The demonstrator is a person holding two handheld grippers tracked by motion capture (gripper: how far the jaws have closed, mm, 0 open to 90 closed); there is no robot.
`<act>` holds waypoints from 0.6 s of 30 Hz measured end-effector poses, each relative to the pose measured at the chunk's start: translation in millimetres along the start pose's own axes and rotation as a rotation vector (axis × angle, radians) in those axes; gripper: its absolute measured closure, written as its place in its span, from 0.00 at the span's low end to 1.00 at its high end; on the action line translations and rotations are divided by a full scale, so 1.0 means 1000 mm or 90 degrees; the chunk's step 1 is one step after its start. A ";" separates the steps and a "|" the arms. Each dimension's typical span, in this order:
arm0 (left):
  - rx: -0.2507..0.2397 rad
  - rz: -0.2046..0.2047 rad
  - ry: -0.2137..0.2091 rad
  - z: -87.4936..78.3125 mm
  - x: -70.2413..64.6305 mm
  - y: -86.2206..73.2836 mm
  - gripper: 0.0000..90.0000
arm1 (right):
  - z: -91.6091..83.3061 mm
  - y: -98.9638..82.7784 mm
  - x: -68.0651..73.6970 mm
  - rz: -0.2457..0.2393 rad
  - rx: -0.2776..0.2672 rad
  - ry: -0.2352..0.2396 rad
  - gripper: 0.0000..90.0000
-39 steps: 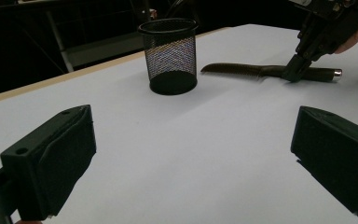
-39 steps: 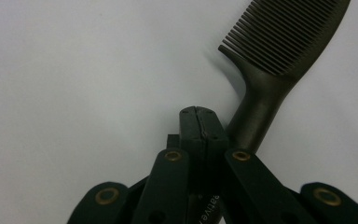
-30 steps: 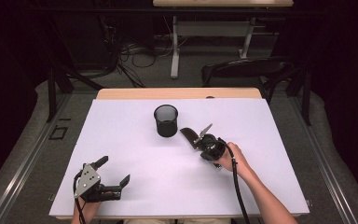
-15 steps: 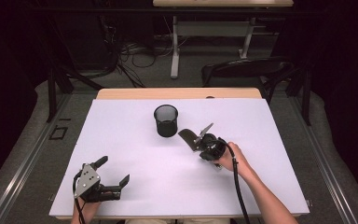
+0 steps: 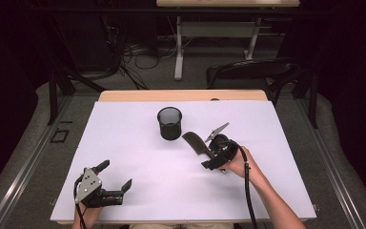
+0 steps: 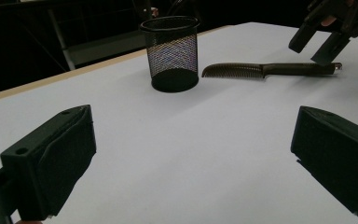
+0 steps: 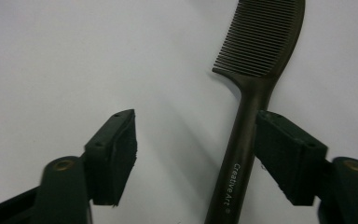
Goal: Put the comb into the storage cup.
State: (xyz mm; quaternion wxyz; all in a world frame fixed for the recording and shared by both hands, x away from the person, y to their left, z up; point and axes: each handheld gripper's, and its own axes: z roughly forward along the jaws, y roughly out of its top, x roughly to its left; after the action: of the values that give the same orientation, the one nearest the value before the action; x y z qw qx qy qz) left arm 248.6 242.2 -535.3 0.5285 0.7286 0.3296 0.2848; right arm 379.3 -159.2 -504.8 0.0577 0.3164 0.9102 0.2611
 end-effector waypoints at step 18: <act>-0.003 0.000 -0.007 0.000 -0.002 0.001 0.00 | -0.017 -0.003 -0.005 0.047 -0.008 -0.041 0.05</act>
State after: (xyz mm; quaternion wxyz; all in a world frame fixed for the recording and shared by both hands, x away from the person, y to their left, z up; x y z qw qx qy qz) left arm 247.5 240.3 -534.6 0.5322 0.7287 0.3263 0.2816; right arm 376.6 -171.9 -492.1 0.0791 0.3577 0.8939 0.2582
